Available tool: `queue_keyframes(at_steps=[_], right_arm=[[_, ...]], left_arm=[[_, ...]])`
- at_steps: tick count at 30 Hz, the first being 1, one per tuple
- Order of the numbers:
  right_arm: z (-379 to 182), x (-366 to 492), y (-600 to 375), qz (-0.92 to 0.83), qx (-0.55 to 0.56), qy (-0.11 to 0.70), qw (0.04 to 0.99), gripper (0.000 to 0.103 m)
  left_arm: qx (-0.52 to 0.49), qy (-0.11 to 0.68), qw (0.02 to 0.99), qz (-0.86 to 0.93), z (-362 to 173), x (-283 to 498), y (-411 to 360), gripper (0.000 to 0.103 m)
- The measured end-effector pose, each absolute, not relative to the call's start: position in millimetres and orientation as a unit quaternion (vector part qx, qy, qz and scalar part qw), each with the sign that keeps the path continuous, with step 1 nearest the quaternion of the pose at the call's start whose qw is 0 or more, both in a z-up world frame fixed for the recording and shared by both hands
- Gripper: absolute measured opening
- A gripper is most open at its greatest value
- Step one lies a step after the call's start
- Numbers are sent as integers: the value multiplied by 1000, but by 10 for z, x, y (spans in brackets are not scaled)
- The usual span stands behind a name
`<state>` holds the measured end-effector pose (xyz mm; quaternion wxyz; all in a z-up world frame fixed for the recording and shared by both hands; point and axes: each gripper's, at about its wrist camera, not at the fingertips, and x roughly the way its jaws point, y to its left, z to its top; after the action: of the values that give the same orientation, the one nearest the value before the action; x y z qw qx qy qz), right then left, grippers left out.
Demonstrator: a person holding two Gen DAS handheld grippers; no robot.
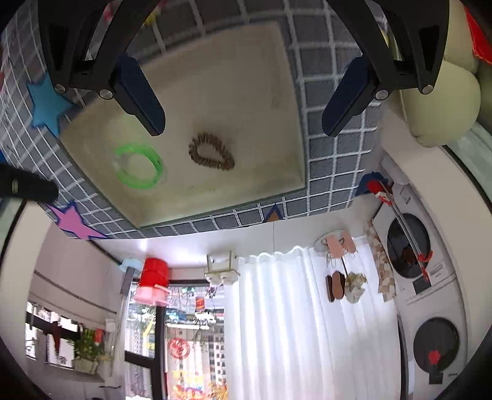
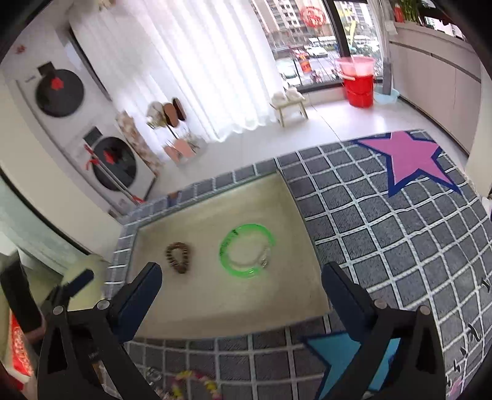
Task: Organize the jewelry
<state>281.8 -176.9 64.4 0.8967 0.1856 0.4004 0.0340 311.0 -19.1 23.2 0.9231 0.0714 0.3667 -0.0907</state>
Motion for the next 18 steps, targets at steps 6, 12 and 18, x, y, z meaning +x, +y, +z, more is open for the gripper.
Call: queue_keyframes(at_steps=[6, 12, 18], right_arm=[[717, 2453, -1768, 48, 173, 430, 885, 103], [564, 1947, -1719, 48, 143, 457, 877, 103], [291, 1401, -1611, 55, 104, 491, 863, 103]], left_arm=[[58, 382, 916, -110, 179, 2660, -51, 103], [47, 416, 901, -110, -8, 2237, 33, 103], [50, 423, 897, -117, -150, 1701, -6, 103]])
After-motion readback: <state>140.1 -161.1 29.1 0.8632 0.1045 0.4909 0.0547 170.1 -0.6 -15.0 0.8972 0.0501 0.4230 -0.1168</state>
